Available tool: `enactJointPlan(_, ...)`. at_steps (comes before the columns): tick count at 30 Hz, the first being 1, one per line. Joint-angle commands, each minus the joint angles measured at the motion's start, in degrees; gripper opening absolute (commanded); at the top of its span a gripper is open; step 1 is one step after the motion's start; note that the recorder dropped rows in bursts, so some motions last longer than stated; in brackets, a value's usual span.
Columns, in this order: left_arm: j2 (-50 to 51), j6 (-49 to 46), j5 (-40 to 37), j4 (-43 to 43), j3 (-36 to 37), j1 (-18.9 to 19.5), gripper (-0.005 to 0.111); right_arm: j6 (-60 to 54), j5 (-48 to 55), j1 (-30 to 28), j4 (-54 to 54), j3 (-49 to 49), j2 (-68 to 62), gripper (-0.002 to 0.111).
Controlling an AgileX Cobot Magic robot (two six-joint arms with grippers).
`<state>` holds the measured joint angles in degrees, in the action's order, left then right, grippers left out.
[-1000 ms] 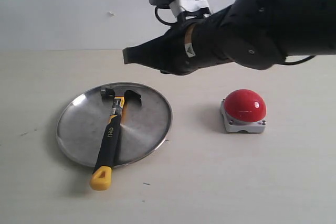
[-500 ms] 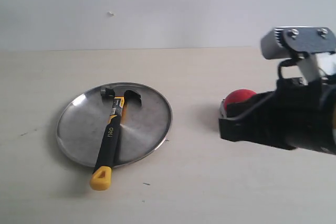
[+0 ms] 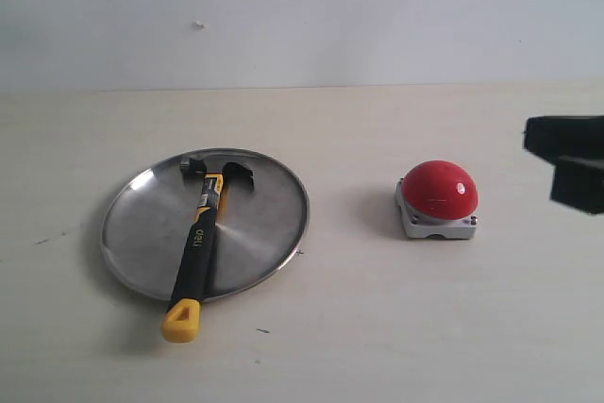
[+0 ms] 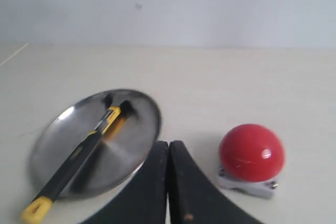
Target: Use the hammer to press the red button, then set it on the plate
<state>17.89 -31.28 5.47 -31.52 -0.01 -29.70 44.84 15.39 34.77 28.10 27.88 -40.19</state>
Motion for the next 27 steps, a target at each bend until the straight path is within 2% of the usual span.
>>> enactJointPlan(1,-0.33,0.05,-0.15,0.19,0.01,0.10,0.000,-1.26,-0.76,-11.98,1.42,-0.64,4.27,0.000)
enactJointPlan(6,-0.33,0.05,-0.15,0.19,0.01,0.10,0.000,-1.30,-1.30,-26.38,-2.88,-2.47,12.60,0.000)
enactJointPlan(9,-0.33,0.05,-0.15,0.19,0.01,0.10,0.000,-2.45,-1.16,-30.15,-0.94,-2.86,17.19,0.000)
enactJointPlan(14,-0.33,0.05,-0.15,0.19,0.01,0.10,0.000,-9.20,-0.86,-30.48,-0.14,-2.86,21.07,0.000)
enactJointPlan(22,-0.33,0.05,-0.15,0.19,0.01,0.10,0.000,-10.95,-0.10,-30.48,-0.65,-2.86,21.47,0.000)
enactJointPlan(25,-0.33,0.05,-0.15,0.19,0.01,0.10,0.000,-18.50,2.17,-30.56,-4.59,-2.86,22.78,0.000)
enactJointPlan(27,-0.33,0.05,-0.15,0.19,0.01,0.10,0.000,-27.89,2.74,-30.56,-11.33,-2.86,24.61,0.000)
